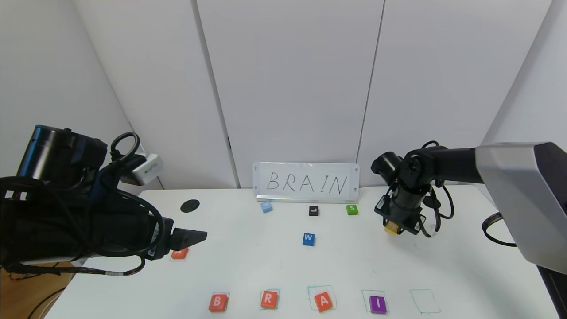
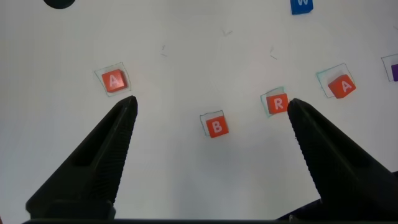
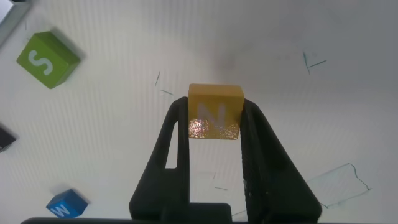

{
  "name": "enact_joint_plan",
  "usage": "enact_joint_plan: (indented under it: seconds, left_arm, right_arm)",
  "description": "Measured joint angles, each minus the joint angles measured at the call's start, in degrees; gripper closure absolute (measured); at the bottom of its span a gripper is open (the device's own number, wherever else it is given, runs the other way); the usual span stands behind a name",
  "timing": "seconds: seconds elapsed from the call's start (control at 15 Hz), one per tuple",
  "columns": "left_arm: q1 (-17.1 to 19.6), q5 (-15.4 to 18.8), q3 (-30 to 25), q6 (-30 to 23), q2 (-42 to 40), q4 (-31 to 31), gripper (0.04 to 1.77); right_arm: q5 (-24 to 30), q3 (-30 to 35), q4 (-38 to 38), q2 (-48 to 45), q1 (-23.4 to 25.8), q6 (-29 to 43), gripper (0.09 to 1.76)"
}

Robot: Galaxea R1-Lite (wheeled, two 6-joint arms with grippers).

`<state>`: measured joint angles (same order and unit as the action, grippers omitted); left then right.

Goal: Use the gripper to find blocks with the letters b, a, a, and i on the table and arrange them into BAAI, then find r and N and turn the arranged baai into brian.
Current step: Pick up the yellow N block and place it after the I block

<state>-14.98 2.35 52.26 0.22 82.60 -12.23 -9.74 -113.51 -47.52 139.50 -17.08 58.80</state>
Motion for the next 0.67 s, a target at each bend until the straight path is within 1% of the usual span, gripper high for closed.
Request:
enact_joint_plan:
  seconds: [0.2,0.33,0.67]
  left_arm:
    - [-0.4,0.0,0.0,0.0,-0.1,-0.1,0.09]
    - [-0.5,0.0,-0.1,0.0,0.0,-0.1,0.09]
    - [-0.6,0.0,-0.1,0.0,0.0,-0.1,0.09]
  right_arm:
    - [-0.1,0.5,-4.6,-4.0,0.2,-1.8,1.31]
    - [0.1,1.9,-6.5,-6.4,0.6,-3.3,1.31]
    - [0.3,11.7,-6.2,-14.5,-0.2,-9.9,1.31]
